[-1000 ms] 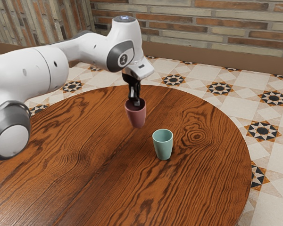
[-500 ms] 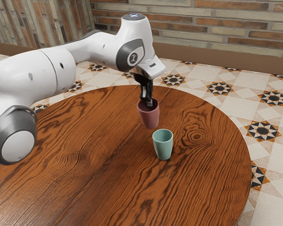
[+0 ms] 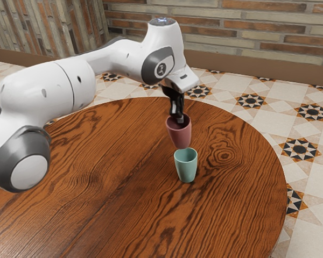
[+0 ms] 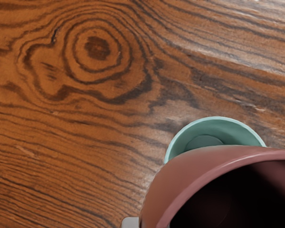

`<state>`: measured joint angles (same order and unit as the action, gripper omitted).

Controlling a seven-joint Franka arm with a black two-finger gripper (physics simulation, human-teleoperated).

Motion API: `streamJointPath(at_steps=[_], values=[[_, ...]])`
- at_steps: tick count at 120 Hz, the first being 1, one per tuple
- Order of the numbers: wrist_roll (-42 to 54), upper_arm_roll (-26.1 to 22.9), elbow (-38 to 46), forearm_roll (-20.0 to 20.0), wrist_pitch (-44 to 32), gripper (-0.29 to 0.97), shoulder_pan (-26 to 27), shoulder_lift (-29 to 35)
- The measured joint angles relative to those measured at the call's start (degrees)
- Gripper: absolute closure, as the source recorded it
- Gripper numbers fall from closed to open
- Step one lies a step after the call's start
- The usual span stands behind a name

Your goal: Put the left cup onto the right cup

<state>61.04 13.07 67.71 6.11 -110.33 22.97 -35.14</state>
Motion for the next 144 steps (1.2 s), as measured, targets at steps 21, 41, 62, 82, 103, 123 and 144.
streamJointPath(at_steps=[21,41,62,82,103,123,144], values=[[0.03,0.01,-0.33,0.69,-0.26,0.79,0.39,-1.25],[0.06,0.01,-0.42,0.87,-0.56,0.79,0.42,-1.72],[0.1,-0.01,-0.76,0.92,-1.23,0.79,0.49,-2.43],[0.14,0.01,-1.22,1.4,-1.67,0.79,0.73,-3.06],[0.18,-0.01,-1.86,1.77,-2.02,0.79,1.01,-3.76],[0.19,0.02,-1.87,2.44,-2.18,0.79,1.11,-3.98],[0.21,0.04,-1.11,2.97,-1.95,0.78,0.96,-3.65]])
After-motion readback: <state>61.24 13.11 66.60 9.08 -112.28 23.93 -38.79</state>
